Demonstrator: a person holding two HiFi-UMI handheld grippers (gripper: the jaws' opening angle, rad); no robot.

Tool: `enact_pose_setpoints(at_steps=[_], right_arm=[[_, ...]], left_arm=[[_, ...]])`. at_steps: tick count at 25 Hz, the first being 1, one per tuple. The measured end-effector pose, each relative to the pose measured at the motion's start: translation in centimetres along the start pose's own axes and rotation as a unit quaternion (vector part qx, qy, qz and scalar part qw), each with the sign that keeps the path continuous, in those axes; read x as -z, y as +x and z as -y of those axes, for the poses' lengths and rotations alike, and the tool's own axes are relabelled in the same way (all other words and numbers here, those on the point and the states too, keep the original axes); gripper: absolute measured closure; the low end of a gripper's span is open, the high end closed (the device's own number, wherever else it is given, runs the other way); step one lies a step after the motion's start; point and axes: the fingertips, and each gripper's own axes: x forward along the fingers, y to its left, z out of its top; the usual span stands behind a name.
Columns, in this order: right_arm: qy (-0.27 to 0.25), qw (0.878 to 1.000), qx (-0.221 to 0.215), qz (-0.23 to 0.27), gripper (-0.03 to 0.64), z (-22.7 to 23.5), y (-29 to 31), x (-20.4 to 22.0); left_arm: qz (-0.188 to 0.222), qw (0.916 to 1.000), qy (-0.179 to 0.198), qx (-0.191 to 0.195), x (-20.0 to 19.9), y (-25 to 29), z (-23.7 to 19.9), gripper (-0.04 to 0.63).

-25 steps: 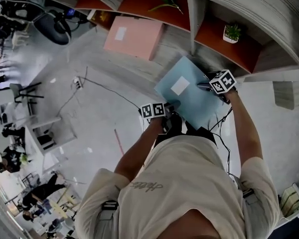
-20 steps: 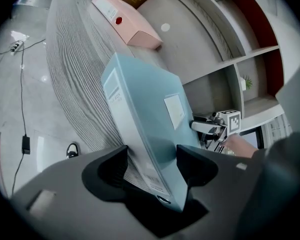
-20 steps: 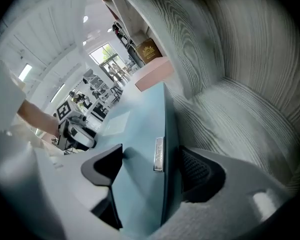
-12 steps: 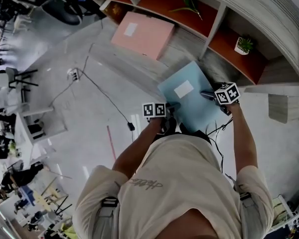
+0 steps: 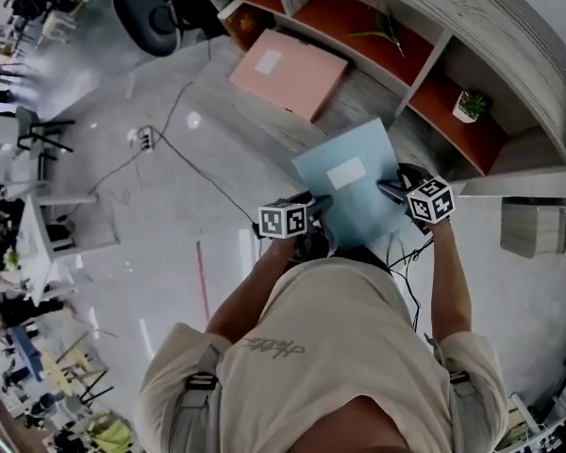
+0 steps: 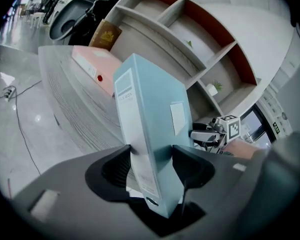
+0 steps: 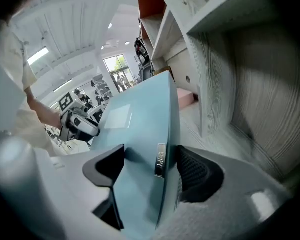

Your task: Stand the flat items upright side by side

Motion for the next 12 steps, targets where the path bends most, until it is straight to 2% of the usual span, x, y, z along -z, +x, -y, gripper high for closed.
enact_pose_setpoints(at_steps=[2, 5, 8, 12], right_arm=[[-0.008, 1.000, 0.008, 0.019, 0.288, -0.3, -0.4, -0.8], [-0.018, 0.999, 0.022, 0.043, 0.291, -0.4, -0.9, -2.0], [-0.043, 0.997, 0.035, 0.059, 0.292, -0.6, -1.4, -3.1], [-0.085, 0.993, 0.054, 0.057, 0.298, -0.6, -1.9, -4.2]], left_arm=[[0.020, 0.9995, 0.022, -0.008, -2.0, -1.4, 0.7, 0.327], [0.049, 0.9959, 0.074, -0.016, -5.1, -2.9, 1.9, 0.334], [0.057, 0.9914, 0.117, -0.018, -6.3, -3.7, 2.7, 0.336], [0.076, 0.9851, 0.152, -0.023, -7.3, -4.6, 4.0, 0.335]])
